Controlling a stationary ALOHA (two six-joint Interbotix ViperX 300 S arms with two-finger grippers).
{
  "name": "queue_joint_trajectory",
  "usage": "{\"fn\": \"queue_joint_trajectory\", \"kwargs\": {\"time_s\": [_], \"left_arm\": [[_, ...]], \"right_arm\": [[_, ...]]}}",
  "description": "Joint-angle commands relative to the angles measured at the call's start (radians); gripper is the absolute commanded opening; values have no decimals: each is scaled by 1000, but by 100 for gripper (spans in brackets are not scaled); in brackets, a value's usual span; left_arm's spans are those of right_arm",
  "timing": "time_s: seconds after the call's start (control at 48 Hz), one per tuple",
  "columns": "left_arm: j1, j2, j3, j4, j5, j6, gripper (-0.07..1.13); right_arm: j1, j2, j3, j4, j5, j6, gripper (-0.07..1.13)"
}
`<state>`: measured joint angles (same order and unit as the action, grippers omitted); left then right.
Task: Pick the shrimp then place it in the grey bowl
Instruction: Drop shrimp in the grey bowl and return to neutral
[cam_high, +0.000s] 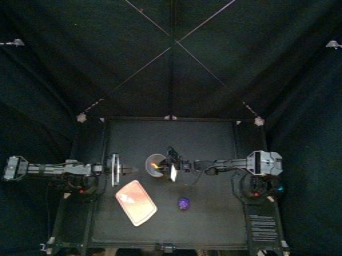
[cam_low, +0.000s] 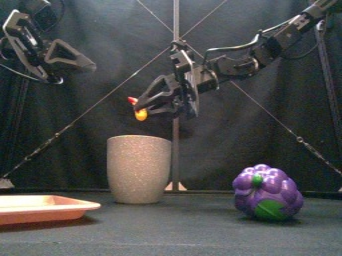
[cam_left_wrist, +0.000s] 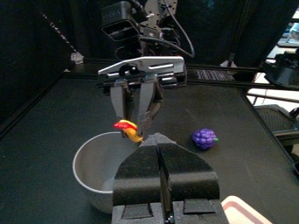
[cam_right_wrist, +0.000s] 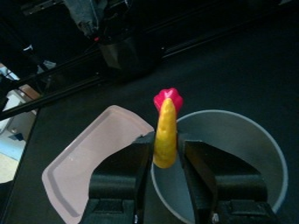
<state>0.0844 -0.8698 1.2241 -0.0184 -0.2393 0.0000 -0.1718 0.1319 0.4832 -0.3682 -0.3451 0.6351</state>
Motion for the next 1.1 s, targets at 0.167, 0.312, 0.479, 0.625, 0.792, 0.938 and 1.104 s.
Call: {"fn": "queue_joint_trajectory", "kwargs": {"time_s": [0.167, 0.312, 0.479, 0.625, 0.792, 0.938, 1.104], "left_arm": [[2, 0, -6, 0, -9, 3, 4], [3, 2, -2, -2, -9, 2, 4], [3, 0, -2, -2, -9, 2, 4], [2, 0, 0, -2, -11, 2, 4], [2, 0, 2, -2, -11, 3, 4], [2, 0, 5, -2, -11, 3, 4], [2, 0, 8, -2, -9, 2, 4]], "right_arm": [[-11, -11, -37, -2, -3, -3, 76], [-17, -11, -35, 0, -3, -3, 85], [-18, -11, -31, 2, 3, -2, 87], [-14, -26, -12, -9, 3, -6, 87], [-11, -78, 40, -40, 3, -6, 87], [-11, -140, 101, -43, 3, -5, 87], [-11, -235, 196, -35, 3, -3, 87]]}}
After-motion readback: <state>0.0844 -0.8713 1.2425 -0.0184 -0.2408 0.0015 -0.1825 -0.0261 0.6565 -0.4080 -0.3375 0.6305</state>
